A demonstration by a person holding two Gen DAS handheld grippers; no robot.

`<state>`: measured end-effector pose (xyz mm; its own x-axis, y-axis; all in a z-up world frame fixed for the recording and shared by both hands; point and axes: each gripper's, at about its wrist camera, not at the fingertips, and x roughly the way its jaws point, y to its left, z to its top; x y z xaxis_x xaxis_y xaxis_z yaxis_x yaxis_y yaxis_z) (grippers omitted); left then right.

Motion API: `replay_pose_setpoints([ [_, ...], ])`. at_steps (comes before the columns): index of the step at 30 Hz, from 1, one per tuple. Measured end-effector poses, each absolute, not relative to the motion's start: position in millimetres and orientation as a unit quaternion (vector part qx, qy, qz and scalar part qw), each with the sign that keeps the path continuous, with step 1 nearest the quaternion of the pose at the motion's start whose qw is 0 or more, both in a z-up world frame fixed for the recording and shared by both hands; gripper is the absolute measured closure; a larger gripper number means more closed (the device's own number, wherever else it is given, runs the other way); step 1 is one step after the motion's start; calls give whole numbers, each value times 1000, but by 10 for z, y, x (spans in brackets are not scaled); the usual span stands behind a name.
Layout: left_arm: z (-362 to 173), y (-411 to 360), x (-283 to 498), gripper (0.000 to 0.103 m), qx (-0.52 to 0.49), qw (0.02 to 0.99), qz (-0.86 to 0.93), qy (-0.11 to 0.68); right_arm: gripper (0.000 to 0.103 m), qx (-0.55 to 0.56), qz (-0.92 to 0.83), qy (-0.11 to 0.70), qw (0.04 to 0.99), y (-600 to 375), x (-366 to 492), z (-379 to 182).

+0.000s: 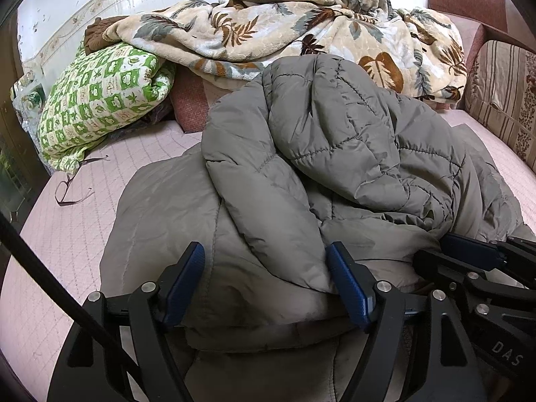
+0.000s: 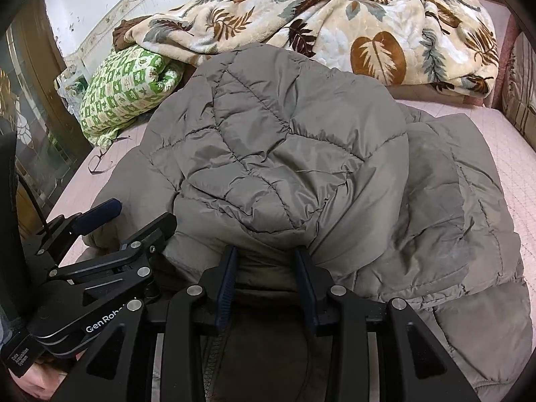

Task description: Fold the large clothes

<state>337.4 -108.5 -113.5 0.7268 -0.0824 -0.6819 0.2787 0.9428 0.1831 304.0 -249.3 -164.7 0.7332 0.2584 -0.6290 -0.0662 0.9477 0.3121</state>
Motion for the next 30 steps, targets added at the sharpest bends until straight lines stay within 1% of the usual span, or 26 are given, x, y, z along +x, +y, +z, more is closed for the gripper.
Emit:
replay_pose_setpoints([
  [8,-913,-983,3222,28,118,924,-106,349,64,132,77,345,926,-2546,2776,-1455],
  [13,-726,-809,2896,28,112,930,-110,333,62,163,62,340,924,-2693,2374,-1380],
  [16,-719,-665,2649,28,107,928,-112,339,61,184,61,340,920,-2737,2029,-1410],
  [19,-810,-496,2345,28,99,925,-103,351,61,179,56,347,919,-2724,1724,-1457],
  [25,-1079,-124,1754,28,65,907,-96,406,59,160,35,372,914,-2785,1071,-1698],
  [30,-1349,175,1512,27,48,898,-56,434,59,164,21,390,906,-2829,735,-1929],
])
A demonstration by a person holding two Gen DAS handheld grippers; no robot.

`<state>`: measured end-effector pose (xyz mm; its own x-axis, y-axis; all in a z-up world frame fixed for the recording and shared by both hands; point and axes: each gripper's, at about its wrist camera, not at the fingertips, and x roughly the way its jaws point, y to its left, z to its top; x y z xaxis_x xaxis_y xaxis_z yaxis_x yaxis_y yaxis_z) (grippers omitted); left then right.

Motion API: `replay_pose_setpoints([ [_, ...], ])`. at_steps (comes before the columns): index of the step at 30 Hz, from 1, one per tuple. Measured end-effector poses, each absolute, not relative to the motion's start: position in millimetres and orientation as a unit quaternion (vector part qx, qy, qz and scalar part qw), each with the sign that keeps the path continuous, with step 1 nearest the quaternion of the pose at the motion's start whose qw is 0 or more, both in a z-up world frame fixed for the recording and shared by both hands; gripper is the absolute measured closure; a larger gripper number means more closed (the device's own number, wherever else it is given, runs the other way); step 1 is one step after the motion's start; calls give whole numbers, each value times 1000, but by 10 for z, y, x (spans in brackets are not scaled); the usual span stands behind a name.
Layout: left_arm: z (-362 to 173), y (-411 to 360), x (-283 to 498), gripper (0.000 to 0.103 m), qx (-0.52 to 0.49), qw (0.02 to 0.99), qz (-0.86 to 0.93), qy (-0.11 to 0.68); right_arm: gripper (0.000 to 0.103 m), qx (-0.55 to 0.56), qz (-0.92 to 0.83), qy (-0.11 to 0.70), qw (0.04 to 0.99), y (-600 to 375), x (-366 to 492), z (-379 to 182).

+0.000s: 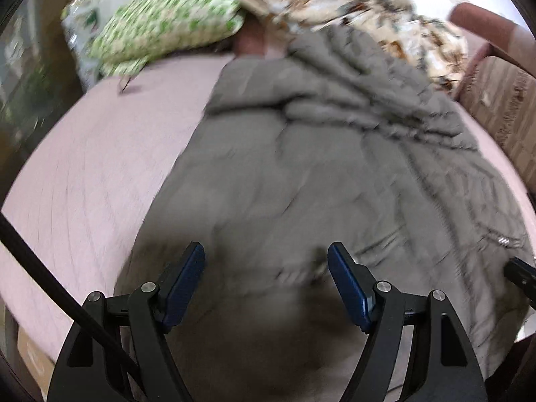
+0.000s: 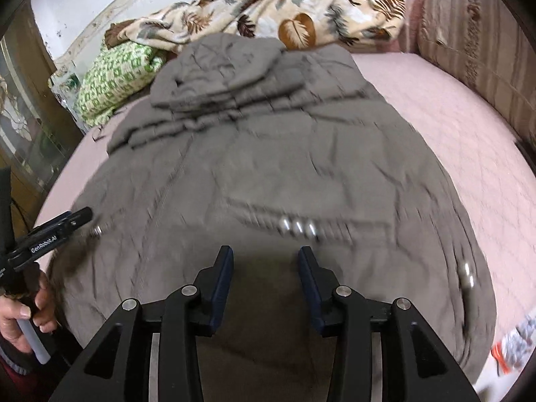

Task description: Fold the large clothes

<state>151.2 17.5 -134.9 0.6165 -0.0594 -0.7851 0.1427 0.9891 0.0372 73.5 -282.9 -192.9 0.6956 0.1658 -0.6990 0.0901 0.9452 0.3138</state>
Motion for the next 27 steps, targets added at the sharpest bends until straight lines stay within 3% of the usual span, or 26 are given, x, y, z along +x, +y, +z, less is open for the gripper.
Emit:
replay_pose_setpoints([
  [4,-1424,170,1464,16,60,898,-61,431,48,139,20,392,909,-2731,650,-2047],
  [6,-1509,91,1450,13,94,895,-56,433,47,128,17,392,911,-2689,643,-2099],
  [22,-1534,109,1357,6,98,906,-39,410,33,122,53,374,918,-2665,583,-2186],
  [27,-1524,209,1136,6,102,918,-62,379,33,145,79,362,917,-2796,403,-2123],
])
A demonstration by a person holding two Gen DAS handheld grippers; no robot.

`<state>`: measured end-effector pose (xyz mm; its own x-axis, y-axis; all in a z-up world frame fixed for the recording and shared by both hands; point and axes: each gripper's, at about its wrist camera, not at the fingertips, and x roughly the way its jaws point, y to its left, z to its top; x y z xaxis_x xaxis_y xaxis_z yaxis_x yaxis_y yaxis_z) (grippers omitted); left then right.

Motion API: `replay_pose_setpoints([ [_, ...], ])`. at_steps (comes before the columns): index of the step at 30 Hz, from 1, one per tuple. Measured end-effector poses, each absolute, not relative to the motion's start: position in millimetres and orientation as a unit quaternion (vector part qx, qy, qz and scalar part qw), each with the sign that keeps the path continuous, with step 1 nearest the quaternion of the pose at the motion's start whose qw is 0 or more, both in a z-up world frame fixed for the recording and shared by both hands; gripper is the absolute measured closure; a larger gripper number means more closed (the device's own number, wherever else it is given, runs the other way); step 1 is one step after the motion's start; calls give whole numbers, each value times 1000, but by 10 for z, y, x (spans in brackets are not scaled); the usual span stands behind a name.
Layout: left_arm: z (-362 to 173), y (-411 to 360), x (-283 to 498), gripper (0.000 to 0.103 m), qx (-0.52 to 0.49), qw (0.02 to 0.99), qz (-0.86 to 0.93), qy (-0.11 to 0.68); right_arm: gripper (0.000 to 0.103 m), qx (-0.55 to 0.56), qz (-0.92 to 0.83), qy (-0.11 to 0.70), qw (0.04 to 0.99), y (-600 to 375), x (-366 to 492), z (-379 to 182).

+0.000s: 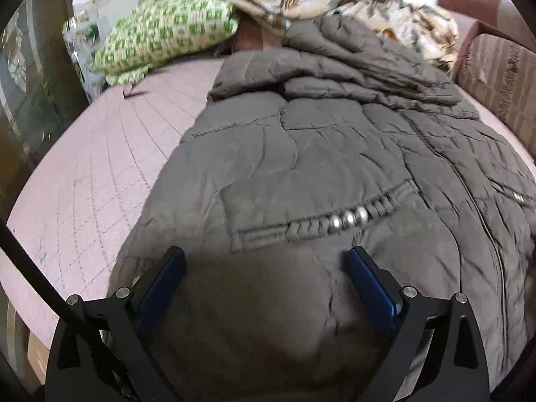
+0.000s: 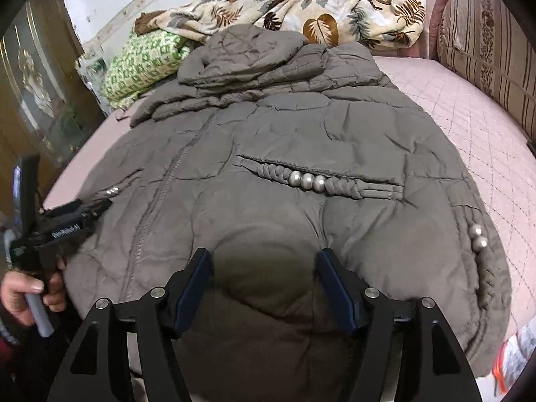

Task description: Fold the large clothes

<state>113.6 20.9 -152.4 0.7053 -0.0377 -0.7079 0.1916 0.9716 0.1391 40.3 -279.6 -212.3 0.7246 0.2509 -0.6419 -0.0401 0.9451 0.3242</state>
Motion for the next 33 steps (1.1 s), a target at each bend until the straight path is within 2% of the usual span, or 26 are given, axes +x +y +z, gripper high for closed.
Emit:
replay_pose_setpoints([
  [7,-1332,388,705,6,108,941,-65,313,32,223,39,273,935,-3348,-198,-1989],
  [11,-1256,611,671,6,73,943,-51,321,32,266,-14,245,932,-3682,-467,-1979],
  [18,-1107,1063,629,6,7,944,-28,328,31,284,-70,236,927,-4098,-789,-1940],
  [19,-1126,1111,613,6,0,943,-30,332,27,302,-66,234,922,-4187,-831,-1958],
  [22,-1206,1244,637,6,-25,938,-21,346,25,363,-54,232,901,-4403,-865,-2090],
  [27,-1337,1470,656,6,-61,927,-11,371,25,440,-47,232,866,-4574,-771,-2302],
  [33,-1421,1610,674,6,-91,918,-21,385,25,450,-30,248,857,-4454,-531,-2361],
])
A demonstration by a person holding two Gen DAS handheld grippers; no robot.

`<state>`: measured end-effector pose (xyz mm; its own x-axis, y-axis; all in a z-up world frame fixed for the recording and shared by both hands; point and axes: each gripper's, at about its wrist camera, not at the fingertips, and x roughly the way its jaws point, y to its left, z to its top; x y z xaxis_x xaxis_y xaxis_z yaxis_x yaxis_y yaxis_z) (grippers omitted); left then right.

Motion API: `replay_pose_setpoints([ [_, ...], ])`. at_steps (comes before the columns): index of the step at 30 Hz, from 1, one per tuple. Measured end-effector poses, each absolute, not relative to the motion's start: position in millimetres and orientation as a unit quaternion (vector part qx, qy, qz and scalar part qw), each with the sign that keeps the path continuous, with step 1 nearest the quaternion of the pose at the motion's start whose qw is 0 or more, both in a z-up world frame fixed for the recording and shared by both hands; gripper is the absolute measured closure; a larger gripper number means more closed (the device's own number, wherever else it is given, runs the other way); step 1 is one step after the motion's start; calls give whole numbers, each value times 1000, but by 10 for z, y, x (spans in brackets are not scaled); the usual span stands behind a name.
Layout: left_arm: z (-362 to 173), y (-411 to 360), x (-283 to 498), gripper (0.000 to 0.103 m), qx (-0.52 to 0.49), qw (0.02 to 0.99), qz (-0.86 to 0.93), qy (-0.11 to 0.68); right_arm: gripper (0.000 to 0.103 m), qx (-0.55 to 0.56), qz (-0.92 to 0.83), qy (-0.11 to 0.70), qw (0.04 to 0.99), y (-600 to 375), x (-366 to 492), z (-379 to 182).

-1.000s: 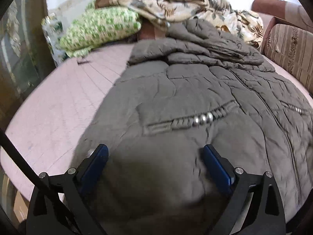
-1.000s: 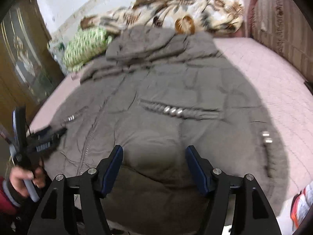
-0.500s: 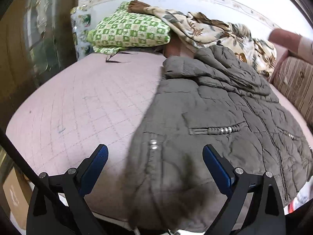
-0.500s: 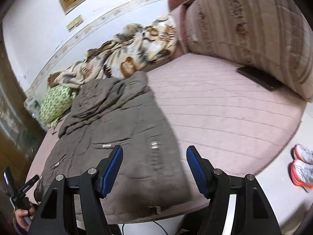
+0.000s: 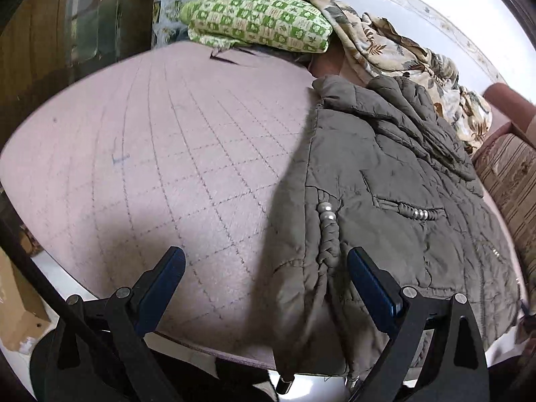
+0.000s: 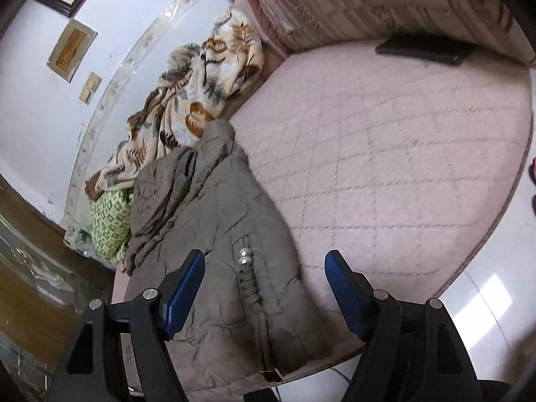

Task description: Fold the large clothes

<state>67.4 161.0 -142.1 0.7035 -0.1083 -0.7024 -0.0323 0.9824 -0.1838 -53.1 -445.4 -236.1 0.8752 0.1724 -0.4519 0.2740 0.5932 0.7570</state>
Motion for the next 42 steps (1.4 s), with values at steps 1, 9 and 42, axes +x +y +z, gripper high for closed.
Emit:
replay_pose_setpoints([
  [1,-1437,1635,688,6,-101,915,-25,390,25,450,-29,256,855,-4435,-504,-2390],
  [9,-1511,1773,694,6,-135,903,-31,406,25,465,1,296,834,-4333,-394,-2612],
  [42,-1542,1146,561,40,-29,921,-79,380,72,457,26,297,838,-3945,-343,-2704],
])
